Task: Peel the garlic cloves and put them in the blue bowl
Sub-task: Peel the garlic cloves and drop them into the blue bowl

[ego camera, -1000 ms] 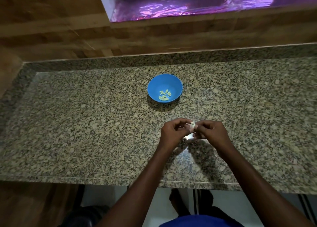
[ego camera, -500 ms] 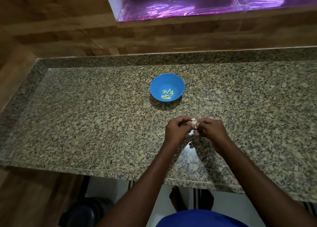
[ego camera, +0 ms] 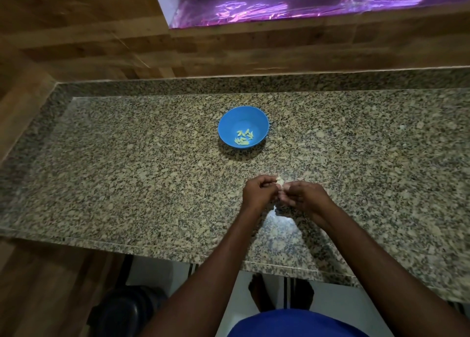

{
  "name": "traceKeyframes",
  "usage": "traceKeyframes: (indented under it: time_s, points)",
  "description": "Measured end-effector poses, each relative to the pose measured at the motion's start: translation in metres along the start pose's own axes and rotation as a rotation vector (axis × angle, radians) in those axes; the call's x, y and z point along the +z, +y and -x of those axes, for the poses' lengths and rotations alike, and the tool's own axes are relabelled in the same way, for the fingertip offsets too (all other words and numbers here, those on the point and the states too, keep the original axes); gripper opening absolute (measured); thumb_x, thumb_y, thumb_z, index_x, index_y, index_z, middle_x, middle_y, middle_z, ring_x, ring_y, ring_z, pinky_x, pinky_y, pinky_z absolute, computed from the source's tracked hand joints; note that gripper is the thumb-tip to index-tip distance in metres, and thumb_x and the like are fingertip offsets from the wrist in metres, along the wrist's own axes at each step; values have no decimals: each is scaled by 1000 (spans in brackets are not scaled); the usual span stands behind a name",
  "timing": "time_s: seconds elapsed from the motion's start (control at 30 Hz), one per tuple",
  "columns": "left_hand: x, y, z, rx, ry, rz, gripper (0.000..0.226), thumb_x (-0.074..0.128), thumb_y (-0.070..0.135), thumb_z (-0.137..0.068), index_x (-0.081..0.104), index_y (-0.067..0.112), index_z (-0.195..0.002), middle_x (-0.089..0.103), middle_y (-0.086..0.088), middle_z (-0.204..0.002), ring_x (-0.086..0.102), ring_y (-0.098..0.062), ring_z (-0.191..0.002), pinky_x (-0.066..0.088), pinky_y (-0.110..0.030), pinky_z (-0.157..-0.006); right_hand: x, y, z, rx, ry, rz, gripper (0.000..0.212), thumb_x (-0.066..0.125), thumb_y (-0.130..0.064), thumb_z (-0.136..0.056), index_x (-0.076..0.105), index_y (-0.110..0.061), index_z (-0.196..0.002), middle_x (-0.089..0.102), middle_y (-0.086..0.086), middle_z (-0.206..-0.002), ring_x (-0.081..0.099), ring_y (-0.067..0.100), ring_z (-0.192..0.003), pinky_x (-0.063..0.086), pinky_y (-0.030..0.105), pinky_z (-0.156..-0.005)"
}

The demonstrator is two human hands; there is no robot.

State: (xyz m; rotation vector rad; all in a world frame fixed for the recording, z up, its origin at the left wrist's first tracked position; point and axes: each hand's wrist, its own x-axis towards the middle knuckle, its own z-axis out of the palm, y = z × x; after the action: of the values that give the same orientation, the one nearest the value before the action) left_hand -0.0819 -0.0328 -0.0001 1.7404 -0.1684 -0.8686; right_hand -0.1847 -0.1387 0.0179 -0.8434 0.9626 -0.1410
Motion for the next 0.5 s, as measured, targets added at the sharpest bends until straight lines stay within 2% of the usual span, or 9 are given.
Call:
traceKeyframes:
  time_s: [0.1, 0.17, 0.23, 0.3, 0.37, 0.43, 0.47, 0.5]
  points:
    - [3, 0, 2, 44, 37, -80, 17, 71, 1, -84, 73, 14, -95, 69, -1, -75, 66, -11, -68, 59, -26, -63, -1, 2, -1, -20, -10, 41, 5, 68, 7, -88, 64, 5, -86, 72, 18, -74, 70, 21, -62, 61, 25, -60]
    - [3, -1, 2, 80, 110, -165, 16, 70, 6, -80, 73, 20, -89, 71, 1, -75, 66, -11, -67, 57, -29, -65, -4, 3, -3, -36, 9, 68, 6, 67, 8, -88, 63, 5, -84, 69, 20, -71, 68, 20, -56, 58, 25, -54]
    - [0, -4, -1, 116, 182, -255, 18, 70, 8, -79, 74, 21, -90, 71, 3, -77, 66, -11, -71, 54, -26, -67, -8, 2, -5, -36, 22, 66, 6, 65, 8, -90, 63, 5, -85, 66, 22, -73, 65, 21, -52, 58, 27, -52]
    - [-3, -7, -5, 172, 218, -353, 20, 73, 6, -80, 74, 19, -95, 70, 3, -81, 64, -10, -74, 49, -21, -67, -14, 2, -5, -33, 25, 107, 3, 64, 8, -91, 64, 7, -88, 66, 25, -76, 63, 24, -53, 60, 36, -55]
    - [-6, -11, -9, 240, 230, -466, 22, 74, 7, -82, 72, 16, -102, 69, -1, -92, 63, -14, -81, 47, -23, -71, -20, 4, -7, -64, 59, 211, 4, 64, 9, -91, 66, 10, -94, 68, 28, -80, 65, 31, -63, 63, 51, -67]
    - [-8, -13, -10, 279, 248, -561, 25, 70, 9, -87, 70, 12, -112, 68, -6, -105, 63, -20, -93, 47, -27, -78, -24, 7, -10, -164, 104, 351, 5, 65, 8, -89, 70, 7, -89, 71, 28, -78, 68, 35, -66, 61, 57, -71]
    - [-9, -16, -9, 290, 256, -600, 25, 66, 11, -91, 69, 11, -116, 67, -7, -111, 62, -21, -98, 48, -28, -81, -25, 8, -12, -226, 132, 440, 8, 67, 6, -87, 72, 1, -83, 72, 23, -73, 70, 34, -63, 62, 55, -69]
    - [-11, -19, -6, 305, 264, -650, 26, 63, 12, -94, 67, 11, -119, 66, -7, -114, 60, -22, -102, 48, -31, -83, -26, 10, -16, -292, 166, 548, 13, 69, 4, -85, 73, -6, -77, 72, 15, -67, 71, 28, -60, 64, 45, -67]
